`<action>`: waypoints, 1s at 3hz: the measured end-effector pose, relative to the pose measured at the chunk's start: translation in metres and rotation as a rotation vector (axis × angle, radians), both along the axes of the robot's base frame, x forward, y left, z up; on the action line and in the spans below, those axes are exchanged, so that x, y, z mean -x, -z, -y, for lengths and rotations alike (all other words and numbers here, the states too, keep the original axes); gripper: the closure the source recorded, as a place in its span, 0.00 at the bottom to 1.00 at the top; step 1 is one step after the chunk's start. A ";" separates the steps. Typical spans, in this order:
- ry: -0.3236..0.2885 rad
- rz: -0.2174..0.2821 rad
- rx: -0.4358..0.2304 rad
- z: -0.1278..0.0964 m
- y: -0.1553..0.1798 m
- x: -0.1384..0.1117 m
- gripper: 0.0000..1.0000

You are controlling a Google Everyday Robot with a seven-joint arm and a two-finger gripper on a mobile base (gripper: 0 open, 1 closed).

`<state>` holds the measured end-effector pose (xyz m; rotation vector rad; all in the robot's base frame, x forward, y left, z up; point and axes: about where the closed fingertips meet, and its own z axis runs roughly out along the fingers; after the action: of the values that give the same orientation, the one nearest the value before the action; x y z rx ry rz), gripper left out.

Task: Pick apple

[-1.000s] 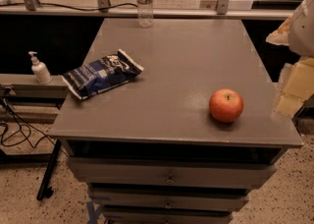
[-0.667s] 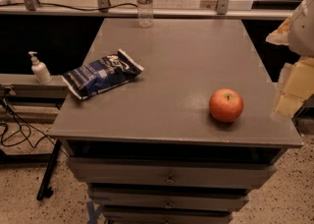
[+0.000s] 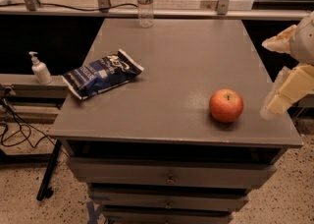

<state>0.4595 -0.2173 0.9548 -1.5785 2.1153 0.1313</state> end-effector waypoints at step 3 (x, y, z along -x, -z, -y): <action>-0.053 0.042 -0.154 0.001 0.045 -0.027 0.00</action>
Offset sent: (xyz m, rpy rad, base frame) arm 0.0366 -0.0047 -0.0760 0.2023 -0.0442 0.0717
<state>0.4864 -0.2181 0.9098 -1.5332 1.9820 0.2696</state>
